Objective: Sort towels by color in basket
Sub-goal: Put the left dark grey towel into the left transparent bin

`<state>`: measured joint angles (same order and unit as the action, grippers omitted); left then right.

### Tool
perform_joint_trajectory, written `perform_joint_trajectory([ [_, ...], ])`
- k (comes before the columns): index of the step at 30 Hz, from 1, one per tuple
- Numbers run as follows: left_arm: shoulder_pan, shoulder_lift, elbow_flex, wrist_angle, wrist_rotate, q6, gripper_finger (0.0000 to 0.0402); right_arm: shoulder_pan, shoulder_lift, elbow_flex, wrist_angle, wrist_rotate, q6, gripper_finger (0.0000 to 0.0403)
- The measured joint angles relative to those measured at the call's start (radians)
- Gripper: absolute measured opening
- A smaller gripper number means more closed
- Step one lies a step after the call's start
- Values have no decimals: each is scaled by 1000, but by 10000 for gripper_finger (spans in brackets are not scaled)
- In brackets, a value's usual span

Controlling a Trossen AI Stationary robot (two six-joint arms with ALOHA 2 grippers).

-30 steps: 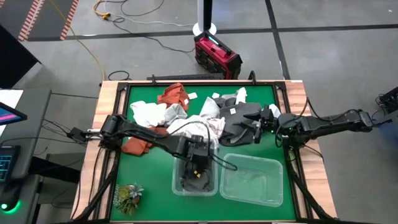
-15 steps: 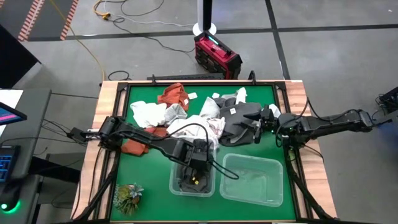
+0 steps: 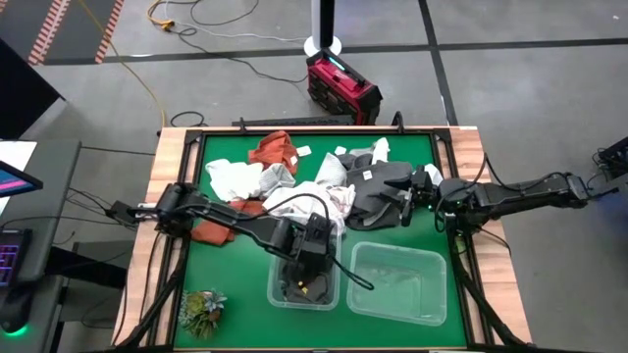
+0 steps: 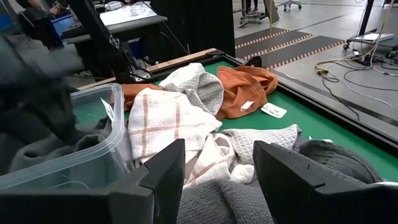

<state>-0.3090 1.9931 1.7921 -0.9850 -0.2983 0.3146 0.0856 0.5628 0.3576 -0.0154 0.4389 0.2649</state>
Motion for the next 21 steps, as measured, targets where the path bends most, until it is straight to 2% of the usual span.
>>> perform_joint_trajectory([
  [5,5,3,-189,159,98,-14,226,0,0,0,-2,0,-1,219],
  [8,-15,3,-239,180,80,40,226,0,0,0,-2,0,0,219],
  [10,-30,1,-239,168,30,77,226,0,0,0,-1,0,0,219],
  [16,-71,-3,-100,73,-89,146,226,0,0,0,0,0,3,219],
  [21,-82,-3,49,-19,-113,147,226,0,0,0,0,0,4,219],
])
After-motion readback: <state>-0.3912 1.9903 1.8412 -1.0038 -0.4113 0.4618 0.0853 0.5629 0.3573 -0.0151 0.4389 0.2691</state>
